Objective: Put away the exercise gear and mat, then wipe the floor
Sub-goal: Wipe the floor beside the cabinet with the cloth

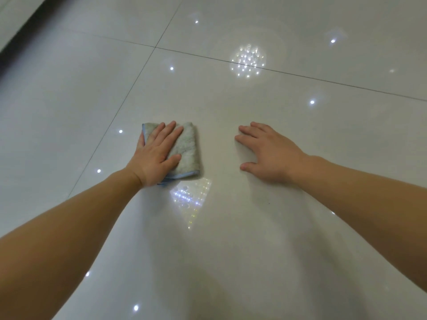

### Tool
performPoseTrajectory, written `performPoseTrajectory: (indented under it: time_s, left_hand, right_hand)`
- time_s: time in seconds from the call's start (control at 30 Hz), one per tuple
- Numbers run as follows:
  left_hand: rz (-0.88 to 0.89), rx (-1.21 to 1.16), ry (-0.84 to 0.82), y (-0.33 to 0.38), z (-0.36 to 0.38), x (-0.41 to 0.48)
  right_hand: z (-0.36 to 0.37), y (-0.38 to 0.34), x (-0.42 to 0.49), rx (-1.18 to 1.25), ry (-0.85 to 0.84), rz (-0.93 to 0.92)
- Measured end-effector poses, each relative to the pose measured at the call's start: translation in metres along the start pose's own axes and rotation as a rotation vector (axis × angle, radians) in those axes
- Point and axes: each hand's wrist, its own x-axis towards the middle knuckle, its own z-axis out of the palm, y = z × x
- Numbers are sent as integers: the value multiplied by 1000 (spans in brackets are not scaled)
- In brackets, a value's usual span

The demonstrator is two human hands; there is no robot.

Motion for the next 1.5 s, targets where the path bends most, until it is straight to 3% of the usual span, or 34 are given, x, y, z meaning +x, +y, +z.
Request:
performPoseTrajectory:
  time_s: [0.23, 0.53, 0.9, 1.5]
  left_hand:
    - [-80, -60, -69, -12, 0, -30]
    - [-42, -70, -84, -11, 17, -102]
    - [11, -15, -85, 11, 31, -127]
    - [21, 19, -167, 136, 61, -130]
  right_hand:
    - [0, -4, 0, -23, -3, 3]
    - [-4, -8, -2, -84, -35, -6]
    - [-9, -8, -8, -102, -25, -19]
    - [-24, 35, -100, -112, -58, 9]
